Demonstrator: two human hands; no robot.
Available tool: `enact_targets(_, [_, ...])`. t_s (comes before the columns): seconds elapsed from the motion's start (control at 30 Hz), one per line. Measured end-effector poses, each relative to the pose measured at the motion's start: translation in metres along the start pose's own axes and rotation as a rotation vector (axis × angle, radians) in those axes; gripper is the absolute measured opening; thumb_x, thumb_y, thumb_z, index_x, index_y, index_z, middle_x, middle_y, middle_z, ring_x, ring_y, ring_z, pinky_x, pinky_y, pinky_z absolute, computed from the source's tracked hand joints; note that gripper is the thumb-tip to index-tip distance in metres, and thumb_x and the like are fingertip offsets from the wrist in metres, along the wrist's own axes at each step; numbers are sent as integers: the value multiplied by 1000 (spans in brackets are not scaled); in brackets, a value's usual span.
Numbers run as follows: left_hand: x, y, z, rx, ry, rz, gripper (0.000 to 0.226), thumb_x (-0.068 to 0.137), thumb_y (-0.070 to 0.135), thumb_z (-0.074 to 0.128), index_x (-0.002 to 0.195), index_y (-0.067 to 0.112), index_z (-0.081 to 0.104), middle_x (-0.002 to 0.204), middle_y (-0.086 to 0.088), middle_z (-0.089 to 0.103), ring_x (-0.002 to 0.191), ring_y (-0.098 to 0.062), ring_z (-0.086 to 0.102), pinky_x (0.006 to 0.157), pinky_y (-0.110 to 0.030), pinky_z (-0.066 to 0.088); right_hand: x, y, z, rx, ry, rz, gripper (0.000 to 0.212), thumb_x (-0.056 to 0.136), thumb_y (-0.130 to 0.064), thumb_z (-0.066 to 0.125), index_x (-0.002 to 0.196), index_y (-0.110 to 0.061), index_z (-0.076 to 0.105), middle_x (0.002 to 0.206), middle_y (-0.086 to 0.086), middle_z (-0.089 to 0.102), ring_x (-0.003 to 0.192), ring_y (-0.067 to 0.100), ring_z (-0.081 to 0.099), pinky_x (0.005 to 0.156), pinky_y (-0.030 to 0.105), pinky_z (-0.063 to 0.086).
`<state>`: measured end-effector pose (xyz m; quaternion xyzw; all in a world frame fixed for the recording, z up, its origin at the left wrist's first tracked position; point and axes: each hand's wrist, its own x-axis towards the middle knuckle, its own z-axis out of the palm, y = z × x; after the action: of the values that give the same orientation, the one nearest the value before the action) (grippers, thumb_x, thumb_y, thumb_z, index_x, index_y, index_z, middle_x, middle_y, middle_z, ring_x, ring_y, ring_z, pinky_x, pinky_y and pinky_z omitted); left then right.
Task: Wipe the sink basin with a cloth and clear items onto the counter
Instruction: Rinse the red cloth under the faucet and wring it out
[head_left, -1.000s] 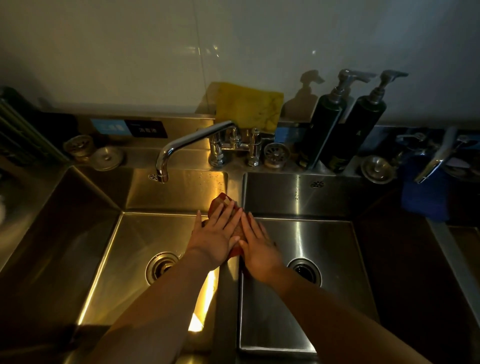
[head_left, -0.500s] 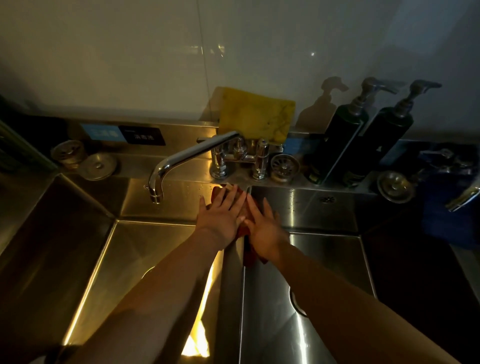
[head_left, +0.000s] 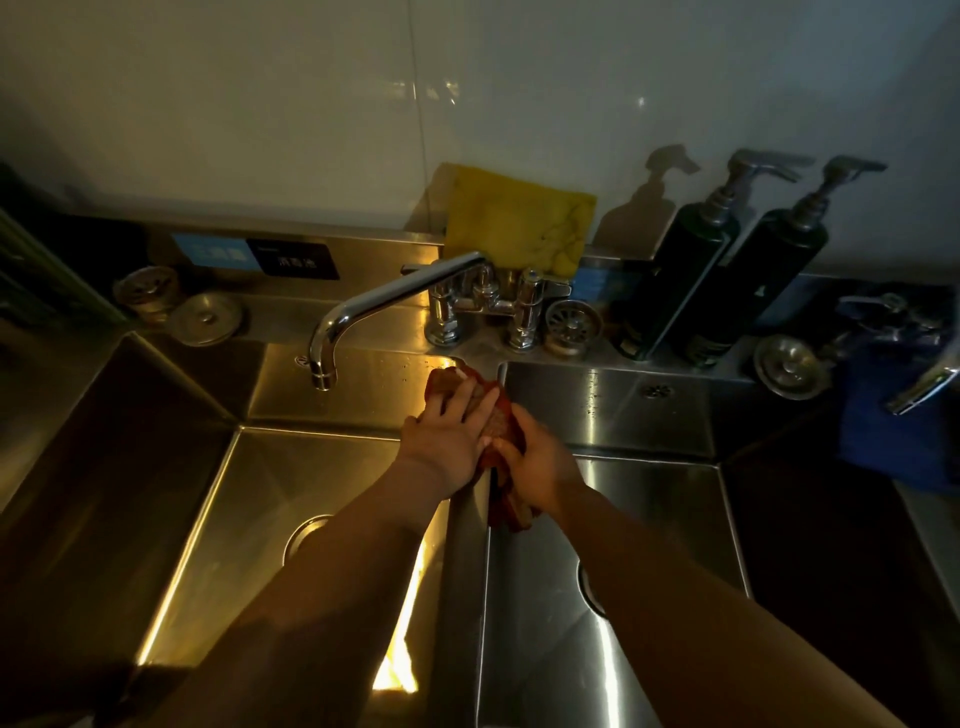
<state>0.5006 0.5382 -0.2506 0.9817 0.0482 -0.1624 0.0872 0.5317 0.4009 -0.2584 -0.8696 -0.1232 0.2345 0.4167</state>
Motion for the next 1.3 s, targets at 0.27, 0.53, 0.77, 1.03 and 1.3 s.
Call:
enact_targets(0.27, [-45,5,14,15,-37,23,61,99,44,25,146,39,-14,158,3,-14,142,-32,-4,110,-52,22,-40,7,10,-84,-34,6,57,94,-25,52,146,-19,30,144,11,43,126,24,45,102,27,33])
enact_targets(0.53, [-84,0,18,-137,5,59,64,97,36,40,147,42,0,156,-1,0,139,-32,10,109,-46,32,-78,-4,19,-261,69,-56,46,96,-21,46,141,-20,38,138,9,43,118,26,48,95,29,35])
enact_targets(0.77, [-114,-24,13,-226,61,-16,63,97,25,41,149,35,6,157,-1,1,137,-33,16,112,-41,27,-76,-32,21,-301,70,-212,52,90,-28,57,139,-32,41,135,1,39,120,26,41,102,46,39])
enact_targets(1.03, [-108,-9,14,-166,-112,71,70,100,21,40,149,24,-10,158,2,-14,145,-23,-6,118,-37,14,-91,-22,55,-1,16,11,59,96,-14,48,148,-21,21,158,6,0,139,19,23,108,14,24])
enact_targets(1.3, [-114,-10,19,-234,-73,96,74,94,17,51,150,26,4,158,4,-10,145,-21,5,114,-47,25,-98,-20,45,-80,84,4,48,90,-12,60,136,-12,47,139,13,35,122,26,44,77,-2,21])
